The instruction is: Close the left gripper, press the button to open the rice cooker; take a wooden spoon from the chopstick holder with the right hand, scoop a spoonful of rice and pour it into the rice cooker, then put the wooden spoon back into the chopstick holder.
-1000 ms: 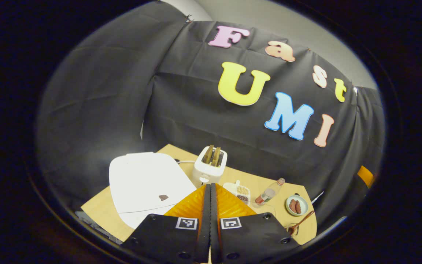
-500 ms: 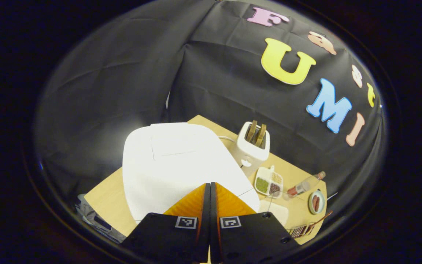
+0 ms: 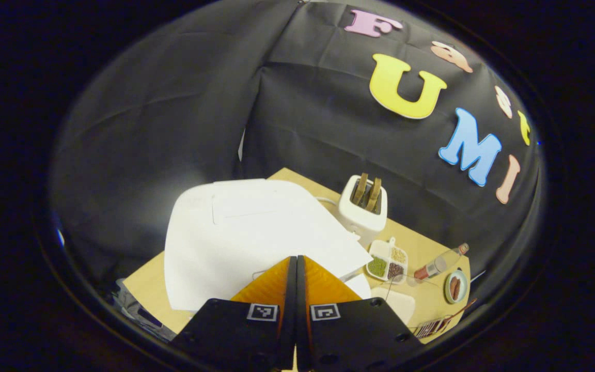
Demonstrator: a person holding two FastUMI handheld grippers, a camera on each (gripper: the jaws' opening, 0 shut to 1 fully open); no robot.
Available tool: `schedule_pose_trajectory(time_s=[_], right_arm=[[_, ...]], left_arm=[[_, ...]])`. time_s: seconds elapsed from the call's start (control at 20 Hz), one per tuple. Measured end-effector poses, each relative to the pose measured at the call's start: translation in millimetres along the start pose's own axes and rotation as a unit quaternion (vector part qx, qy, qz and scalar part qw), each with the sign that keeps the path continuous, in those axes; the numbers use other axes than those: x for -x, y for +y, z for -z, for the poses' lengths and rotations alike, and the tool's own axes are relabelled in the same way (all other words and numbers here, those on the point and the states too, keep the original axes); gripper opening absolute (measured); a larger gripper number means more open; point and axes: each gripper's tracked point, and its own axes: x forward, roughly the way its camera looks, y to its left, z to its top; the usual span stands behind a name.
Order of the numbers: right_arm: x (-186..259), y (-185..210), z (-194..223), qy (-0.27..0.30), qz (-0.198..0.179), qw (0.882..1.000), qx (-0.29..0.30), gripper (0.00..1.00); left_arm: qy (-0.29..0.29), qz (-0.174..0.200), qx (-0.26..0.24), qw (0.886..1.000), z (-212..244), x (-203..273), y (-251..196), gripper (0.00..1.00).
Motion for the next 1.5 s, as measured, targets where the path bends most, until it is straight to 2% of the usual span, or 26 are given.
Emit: schedule_pose_trajectory(time_s=[0.15,0.35,0.45,0.65,0.7,0.85,0.9,0.95,1.05,1.3,1.45,1.5], right_arm=[[1.4,-0.4,-2.3,-0.007,-0.005,1.000,-0.002,0.99],[5.1,-6.2,-5.8,-0.020,-0.002,1.000,0.003,1.00],[7.4,-11.0,-5.3,-0.025,0.000,1.000,0.001,1.00],[11.8,-21.8,-1.0,-0.032,0.009,0.999,-0.009,1.00],[12.3,-26.8,0.9,-0.033,0.014,0.999,-0.009,1.00],[11.6,-42.8,9.6,-0.035,0.030,0.999,-0.010,1.00],[10.7,-49.0,14.3,-0.033,0.035,0.999,-0.010,1.00],[8.8,-55.2,21.0,-0.030,0.040,0.999,-0.010,1.00],[3.3,-66.0,41.5,-0.010,0.046,0.999,-0.015,1.00],[-17.9,-87.5,98.5,0.052,0.055,0.997,-0.034,1.00],[-33.3,-95.1,143.0,0.108,0.055,0.990,-0.073,1.00],[-39.2,-100.2,153.5,0.119,0.058,0.988,-0.082,0.94]], left_arm=[[-0.078,-0.017,-0.038,0.996,-53.0,32.4,-7.0,0.10],[-0.186,0.010,-0.054,0.981,-111.6,98.8,-44.0,0.09],[-0.232,0.042,-0.056,0.970,-125.7,137.2,-71.8,0.20],[-0.298,0.068,-0.107,0.946,-126.6,193.1,-125.7,0.95],[-0.305,0.078,-0.120,0.941,-120.1,198.7,-141.1,0.99],[-0.310,0.122,-0.140,0.932,-96.9,219.1,-186.2,0.99],[-0.313,0.130,-0.144,0.930,-94.7,221.5,-195.8,0.89],[-0.316,0.137,-0.149,0.927,-89.4,225.1,-205.9,0.99],[-0.316,0.129,-0.158,0.927,-84.1,225.0,-212.0,0.99],[-0.293,0.130,-0.158,0.934,-66.3,213.8,-220.1,0.99],[-0.287,0.100,-0.172,0.937,-64.1,202.5,-214.0,0.96],[-0.286,0.091,-0.177,0.937,-61.4,197.8,-212.5,0.96]])
